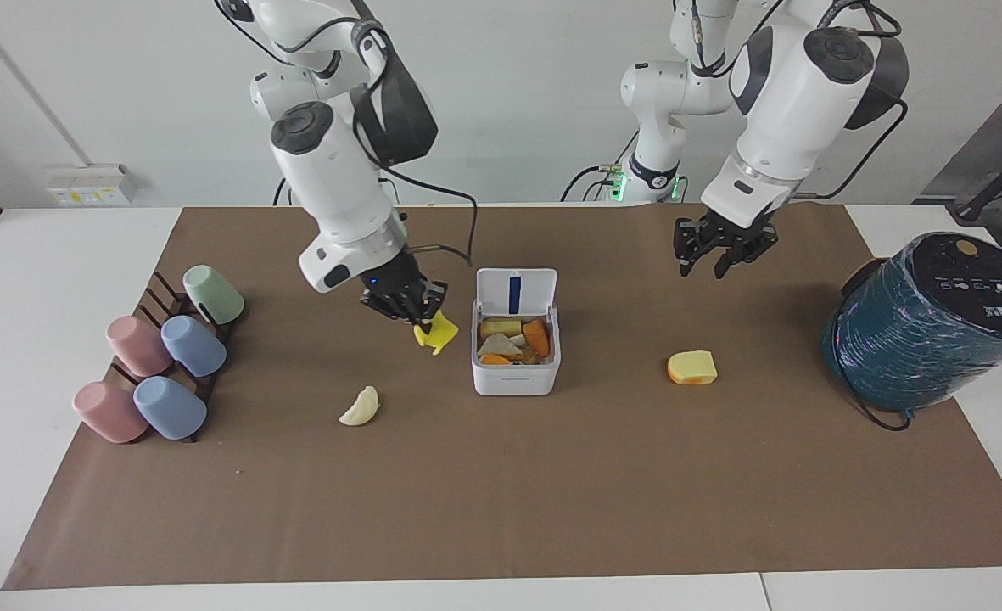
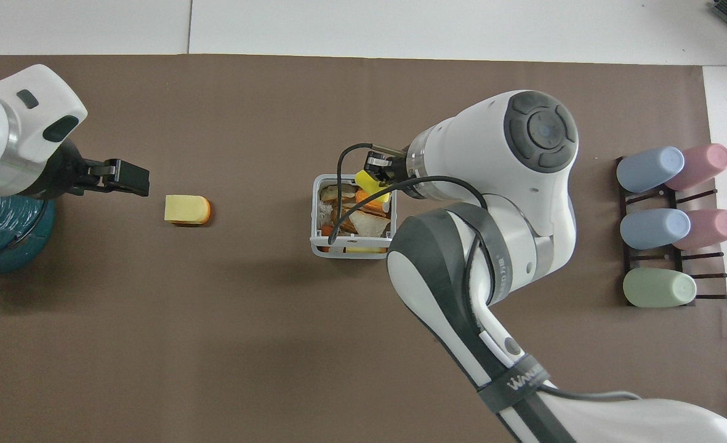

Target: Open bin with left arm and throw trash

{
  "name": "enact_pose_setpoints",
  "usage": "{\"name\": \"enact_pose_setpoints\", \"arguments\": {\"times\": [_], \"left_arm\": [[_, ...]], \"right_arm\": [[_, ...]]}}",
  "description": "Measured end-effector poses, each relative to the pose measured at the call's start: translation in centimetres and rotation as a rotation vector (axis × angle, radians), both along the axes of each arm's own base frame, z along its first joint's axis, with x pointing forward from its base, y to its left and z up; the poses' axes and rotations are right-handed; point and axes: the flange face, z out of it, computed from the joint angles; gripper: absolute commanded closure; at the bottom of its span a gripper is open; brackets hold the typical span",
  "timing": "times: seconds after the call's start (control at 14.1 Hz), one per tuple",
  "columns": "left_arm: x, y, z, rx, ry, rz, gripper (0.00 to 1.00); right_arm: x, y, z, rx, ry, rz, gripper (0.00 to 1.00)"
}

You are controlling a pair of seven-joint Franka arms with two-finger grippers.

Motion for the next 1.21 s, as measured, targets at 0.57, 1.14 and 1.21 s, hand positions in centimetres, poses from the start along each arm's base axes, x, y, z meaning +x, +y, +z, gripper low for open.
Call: {"name": "enact_pose_setpoints", "arguments": {"times": [0.57,1.14,1.21], "left_arm": [[-3.0,1.5,2.9,0.019,0.055,0.006,0.0],[-3.2,1.1,3.2,0.02,0.05,-0.001,0.0],[-3.2,1.1,3.1,0.02,0.05,0.0,0.0]], "right_arm": [[-1.4,2.7,-4.0,-0.014,0.016,0.024,0.01],[0.6,-1.0,-2.4,-0.115,-0.076,0.05,0.0],[1.6,-3.1,-2.3,-0.147,-0.096,0.062,0.0]]}}
